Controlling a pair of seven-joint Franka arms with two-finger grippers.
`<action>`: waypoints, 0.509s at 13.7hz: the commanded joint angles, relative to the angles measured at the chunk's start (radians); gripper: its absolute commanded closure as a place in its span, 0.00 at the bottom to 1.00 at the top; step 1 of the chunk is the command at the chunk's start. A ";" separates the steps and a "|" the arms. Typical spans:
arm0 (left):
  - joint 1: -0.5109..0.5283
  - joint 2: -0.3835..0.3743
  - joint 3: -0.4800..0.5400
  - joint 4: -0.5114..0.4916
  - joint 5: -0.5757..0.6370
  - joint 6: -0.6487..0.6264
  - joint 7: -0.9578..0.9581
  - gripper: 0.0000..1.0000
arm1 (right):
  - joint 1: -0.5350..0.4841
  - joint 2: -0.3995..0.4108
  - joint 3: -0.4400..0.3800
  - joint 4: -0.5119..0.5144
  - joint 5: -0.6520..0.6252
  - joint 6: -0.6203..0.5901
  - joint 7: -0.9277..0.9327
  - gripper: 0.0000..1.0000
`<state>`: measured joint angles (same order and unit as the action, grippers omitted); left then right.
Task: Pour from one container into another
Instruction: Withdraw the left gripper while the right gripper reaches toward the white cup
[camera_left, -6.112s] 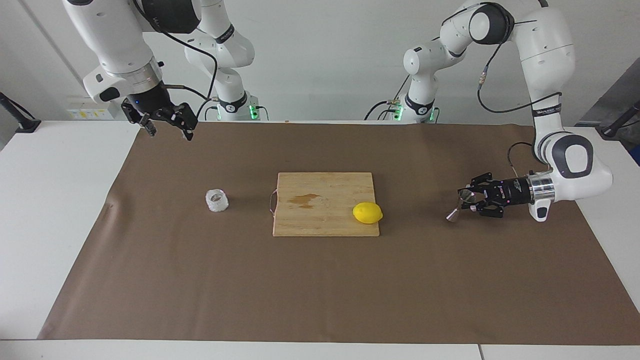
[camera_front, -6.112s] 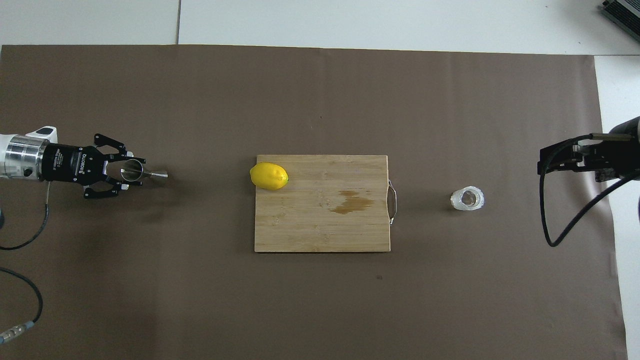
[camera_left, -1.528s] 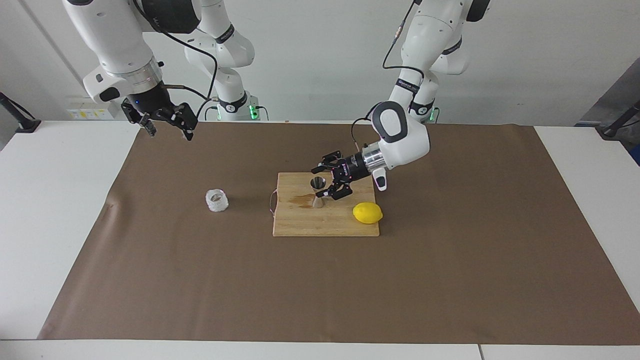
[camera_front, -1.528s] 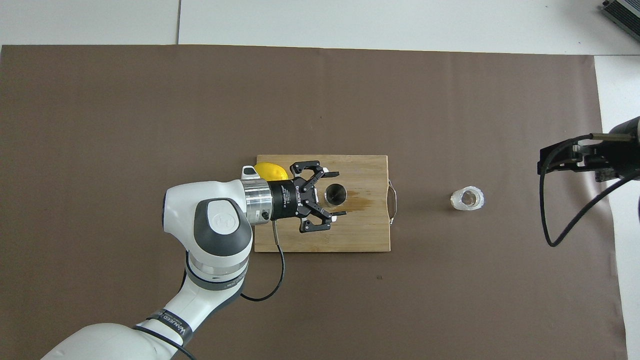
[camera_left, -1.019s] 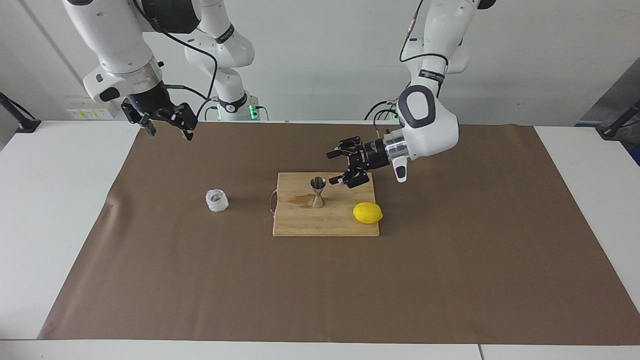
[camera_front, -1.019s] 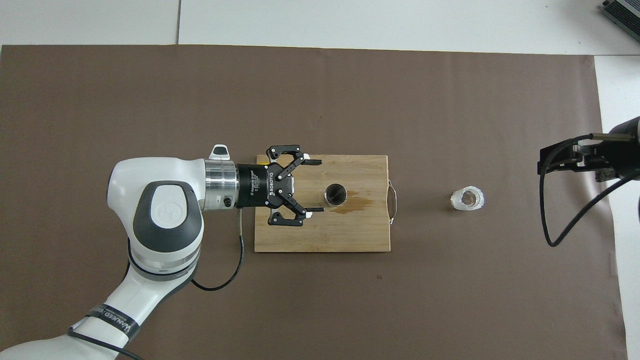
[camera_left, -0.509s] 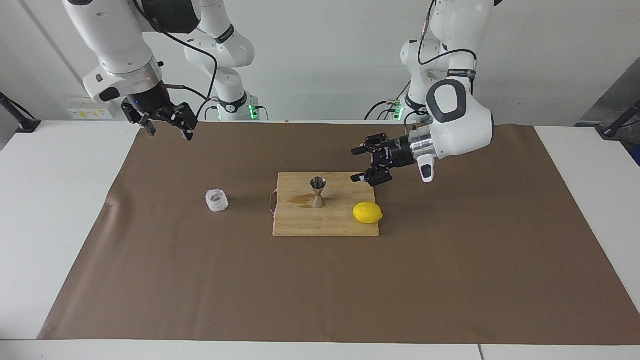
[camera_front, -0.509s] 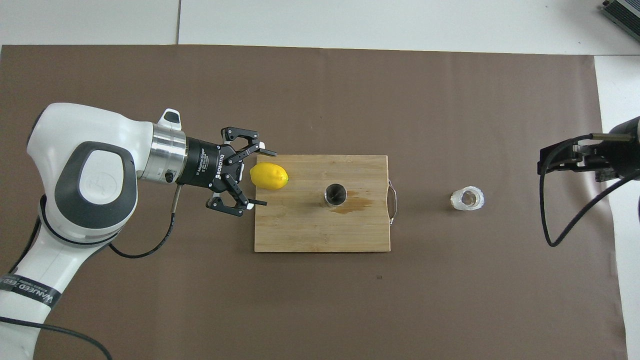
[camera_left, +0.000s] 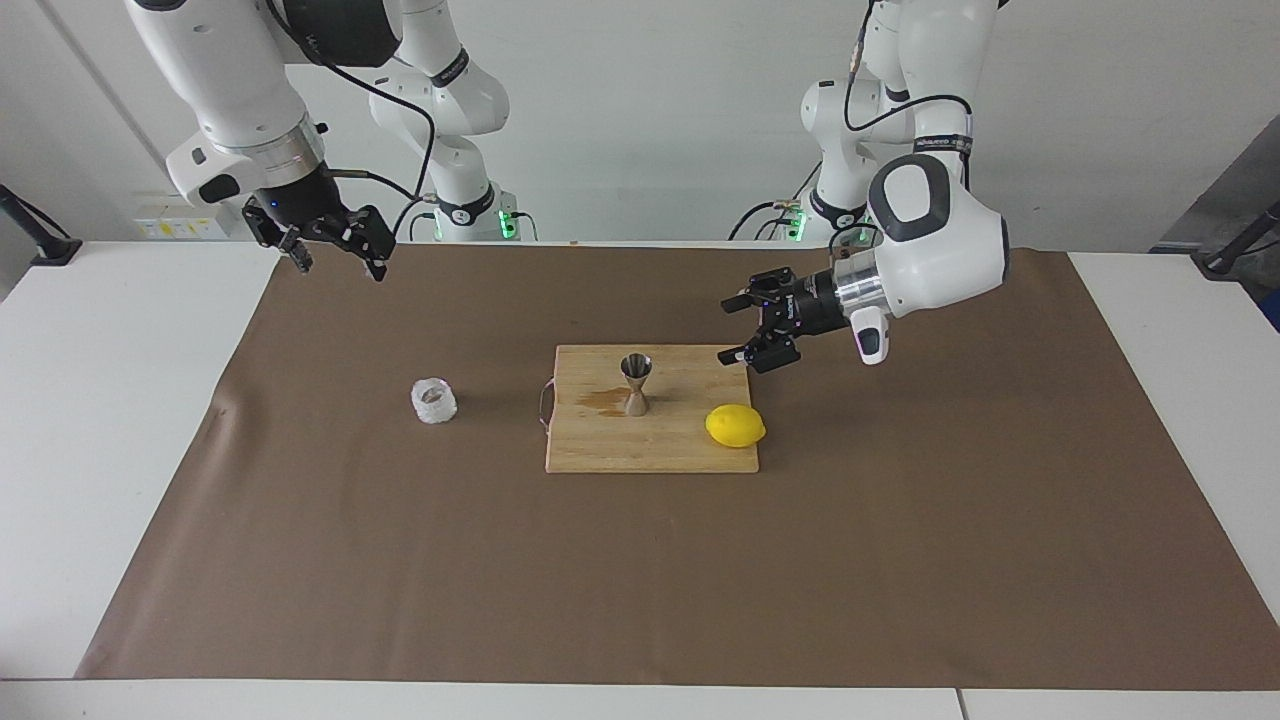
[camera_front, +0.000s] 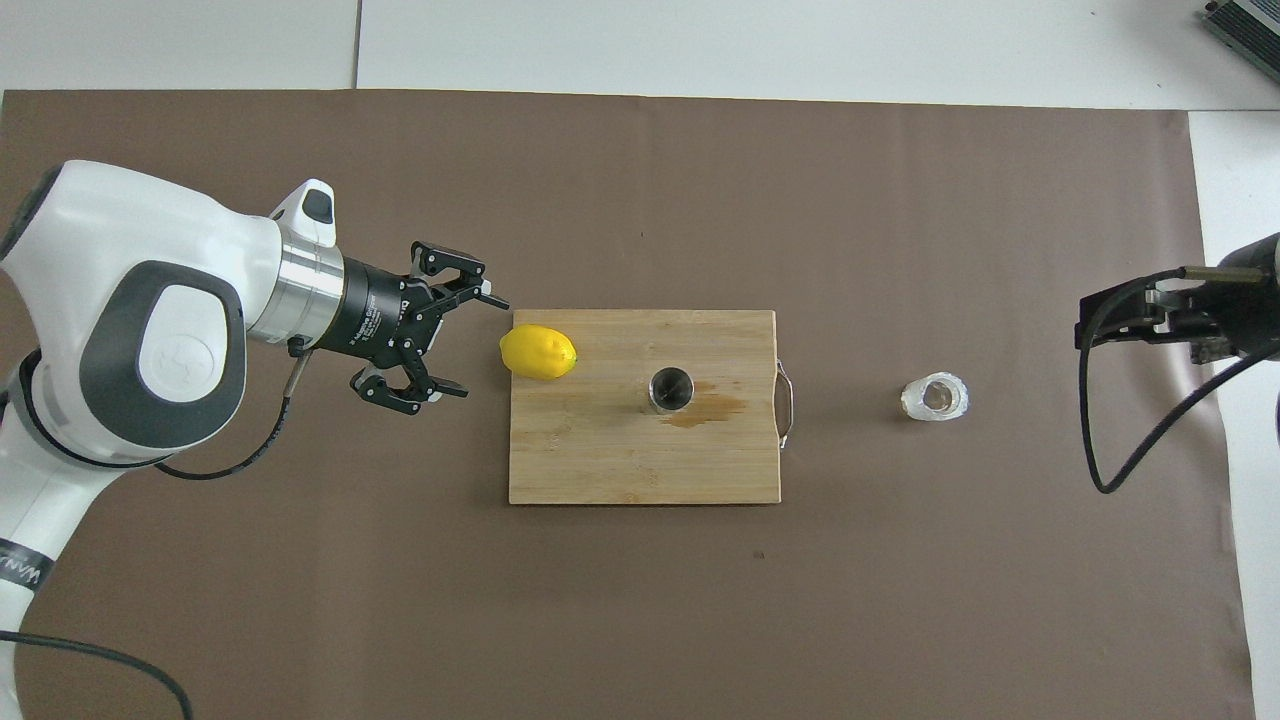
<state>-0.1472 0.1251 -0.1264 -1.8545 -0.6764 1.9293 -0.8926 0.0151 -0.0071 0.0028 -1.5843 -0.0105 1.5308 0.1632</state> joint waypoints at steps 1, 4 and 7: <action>0.005 0.019 -0.006 0.067 0.171 -0.013 0.195 0.00 | -0.017 0.002 0.005 0.013 0.029 -0.018 -0.027 0.00; 0.023 0.016 -0.002 0.078 0.241 -0.018 0.325 0.00 | -0.009 0.001 0.005 0.009 0.029 -0.024 -0.027 0.00; 0.064 0.013 -0.004 0.101 0.369 -0.019 0.511 0.00 | -0.010 -0.001 0.005 0.001 0.029 -0.021 -0.031 0.00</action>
<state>-0.1120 0.1285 -0.1249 -1.7921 -0.3917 1.9290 -0.5048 0.0175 -0.0071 0.0032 -1.5844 -0.0105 1.5257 0.1626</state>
